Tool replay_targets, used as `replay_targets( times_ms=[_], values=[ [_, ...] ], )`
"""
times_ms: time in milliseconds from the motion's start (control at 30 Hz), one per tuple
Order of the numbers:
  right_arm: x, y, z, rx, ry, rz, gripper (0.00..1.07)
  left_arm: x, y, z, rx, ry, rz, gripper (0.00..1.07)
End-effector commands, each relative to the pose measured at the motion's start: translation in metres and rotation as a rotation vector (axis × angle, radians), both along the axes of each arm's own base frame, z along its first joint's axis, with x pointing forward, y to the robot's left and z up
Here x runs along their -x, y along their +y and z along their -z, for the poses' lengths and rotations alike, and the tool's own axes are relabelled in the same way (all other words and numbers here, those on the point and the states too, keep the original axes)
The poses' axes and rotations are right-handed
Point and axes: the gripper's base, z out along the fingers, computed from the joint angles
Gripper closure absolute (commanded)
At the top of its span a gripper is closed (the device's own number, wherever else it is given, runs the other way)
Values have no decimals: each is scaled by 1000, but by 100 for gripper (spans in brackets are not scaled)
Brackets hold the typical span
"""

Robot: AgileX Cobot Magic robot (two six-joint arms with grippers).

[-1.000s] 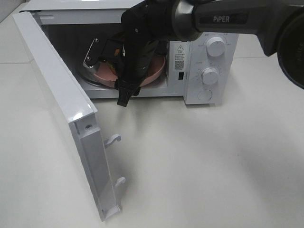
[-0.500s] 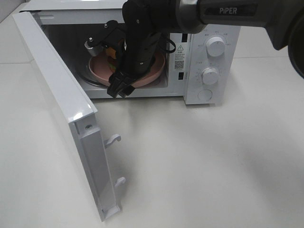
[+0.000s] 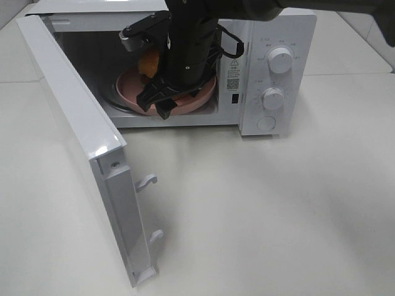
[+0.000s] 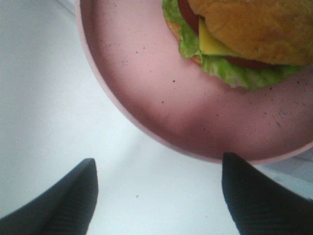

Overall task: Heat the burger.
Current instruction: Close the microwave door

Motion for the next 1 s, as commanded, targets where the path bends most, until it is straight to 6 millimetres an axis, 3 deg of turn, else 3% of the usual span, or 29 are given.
replay_targets(
  times_ms=[33, 600, 800, 1000],
  values=[
    [9, -1, -2, -17, 105, 49, 39, 3, 0, 0, 5, -32, -1, 106],
    [34, -15, -5, 76, 372, 203, 39, 3, 0, 0, 5, -32, -1, 106],
    [40, -15, -25, 14, 371, 232, 40, 3, 0, 0, 5, -32, -1, 106],
    [51, -43, -47, 4, 363, 269, 41, 3, 0, 0, 5, -32, -1, 106]
  ],
)
